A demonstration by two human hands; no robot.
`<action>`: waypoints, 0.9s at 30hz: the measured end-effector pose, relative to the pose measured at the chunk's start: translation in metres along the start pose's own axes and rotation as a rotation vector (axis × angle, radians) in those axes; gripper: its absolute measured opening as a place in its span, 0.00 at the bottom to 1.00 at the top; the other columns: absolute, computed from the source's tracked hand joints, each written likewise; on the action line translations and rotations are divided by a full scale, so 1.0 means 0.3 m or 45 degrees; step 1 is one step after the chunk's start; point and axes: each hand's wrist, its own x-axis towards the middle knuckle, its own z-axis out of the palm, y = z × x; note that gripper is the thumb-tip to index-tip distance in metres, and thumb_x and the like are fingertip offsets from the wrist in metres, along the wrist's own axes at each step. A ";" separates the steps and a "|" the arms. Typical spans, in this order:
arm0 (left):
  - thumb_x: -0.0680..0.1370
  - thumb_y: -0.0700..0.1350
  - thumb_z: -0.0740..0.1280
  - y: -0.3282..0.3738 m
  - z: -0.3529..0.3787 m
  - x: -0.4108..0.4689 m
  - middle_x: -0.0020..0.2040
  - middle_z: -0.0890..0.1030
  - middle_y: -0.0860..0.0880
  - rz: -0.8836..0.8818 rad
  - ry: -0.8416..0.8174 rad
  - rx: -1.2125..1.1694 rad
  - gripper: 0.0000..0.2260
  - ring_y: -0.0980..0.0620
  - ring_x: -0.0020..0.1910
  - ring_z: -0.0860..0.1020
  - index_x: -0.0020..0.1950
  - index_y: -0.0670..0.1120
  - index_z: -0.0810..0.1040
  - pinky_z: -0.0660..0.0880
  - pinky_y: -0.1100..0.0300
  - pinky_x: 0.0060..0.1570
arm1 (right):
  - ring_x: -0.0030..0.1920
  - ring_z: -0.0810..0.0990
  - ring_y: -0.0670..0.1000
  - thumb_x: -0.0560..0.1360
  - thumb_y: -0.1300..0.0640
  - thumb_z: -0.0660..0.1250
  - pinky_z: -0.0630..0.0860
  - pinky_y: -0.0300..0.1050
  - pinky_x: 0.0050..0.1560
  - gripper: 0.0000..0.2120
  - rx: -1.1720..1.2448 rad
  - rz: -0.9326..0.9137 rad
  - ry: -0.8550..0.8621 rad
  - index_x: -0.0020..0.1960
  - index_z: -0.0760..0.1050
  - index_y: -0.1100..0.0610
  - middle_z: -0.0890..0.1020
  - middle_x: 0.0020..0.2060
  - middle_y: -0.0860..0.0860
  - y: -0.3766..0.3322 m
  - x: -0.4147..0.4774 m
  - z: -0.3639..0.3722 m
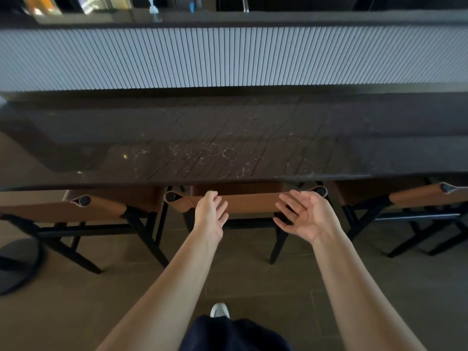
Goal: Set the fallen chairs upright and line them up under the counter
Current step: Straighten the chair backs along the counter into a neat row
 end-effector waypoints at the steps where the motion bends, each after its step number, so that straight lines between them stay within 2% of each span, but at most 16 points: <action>1: 0.82 0.46 0.59 -0.017 0.010 -0.019 0.67 0.75 0.45 0.025 -0.033 0.019 0.16 0.47 0.64 0.76 0.70 0.45 0.70 0.69 0.49 0.64 | 0.58 0.81 0.57 0.81 0.54 0.58 0.74 0.65 0.56 0.14 -0.021 -0.016 -0.025 0.62 0.77 0.56 0.84 0.55 0.55 -0.011 -0.025 -0.031; 4: 0.82 0.48 0.59 -0.079 0.041 -0.097 0.62 0.79 0.46 0.099 -0.119 0.061 0.16 0.48 0.60 0.78 0.69 0.46 0.71 0.71 0.51 0.62 | 0.59 0.80 0.56 0.80 0.54 0.60 0.73 0.64 0.61 0.13 -0.046 -0.073 -0.061 0.61 0.79 0.54 0.85 0.54 0.54 -0.043 -0.101 -0.144; 7: 0.82 0.48 0.61 -0.160 0.074 -0.197 0.57 0.82 0.47 0.138 -0.140 0.073 0.15 0.50 0.57 0.79 0.68 0.47 0.73 0.72 0.53 0.59 | 0.59 0.81 0.56 0.82 0.54 0.57 0.74 0.60 0.61 0.14 -0.023 -0.104 -0.059 0.61 0.79 0.54 0.85 0.53 0.54 -0.076 -0.175 -0.286; 14: 0.81 0.48 0.61 -0.333 0.152 -0.374 0.58 0.82 0.48 0.203 -0.196 0.135 0.14 0.51 0.58 0.79 0.66 0.47 0.75 0.73 0.53 0.61 | 0.58 0.82 0.55 0.81 0.56 0.58 0.77 0.57 0.57 0.14 0.009 -0.141 -0.018 0.62 0.78 0.55 0.85 0.53 0.54 -0.131 -0.319 -0.566; 17: 0.81 0.48 0.61 -0.398 0.204 -0.423 0.55 0.83 0.48 0.214 -0.219 0.153 0.12 0.51 0.56 0.80 0.62 0.47 0.77 0.74 0.53 0.60 | 0.58 0.82 0.55 0.82 0.57 0.56 0.76 0.56 0.58 0.15 0.025 -0.152 0.023 0.62 0.78 0.56 0.86 0.53 0.54 -0.155 -0.374 -0.674; 22: 0.81 0.46 0.61 -0.485 0.296 -0.479 0.49 0.85 0.46 0.127 -0.211 0.178 0.08 0.49 0.51 0.83 0.53 0.45 0.78 0.76 0.52 0.57 | 0.57 0.82 0.54 0.81 0.58 0.55 0.75 0.56 0.60 0.15 0.105 -0.143 0.070 0.62 0.77 0.58 0.86 0.52 0.54 -0.188 -0.441 -0.820; 27: 0.80 0.46 0.61 -0.565 0.390 -0.512 0.44 0.86 0.48 0.075 -0.260 0.236 0.08 0.49 0.49 0.83 0.52 0.44 0.78 0.76 0.52 0.55 | 0.57 0.82 0.54 0.80 0.60 0.57 0.76 0.55 0.56 0.15 0.215 -0.139 0.113 0.61 0.78 0.58 0.86 0.52 0.54 -0.212 -0.481 -0.944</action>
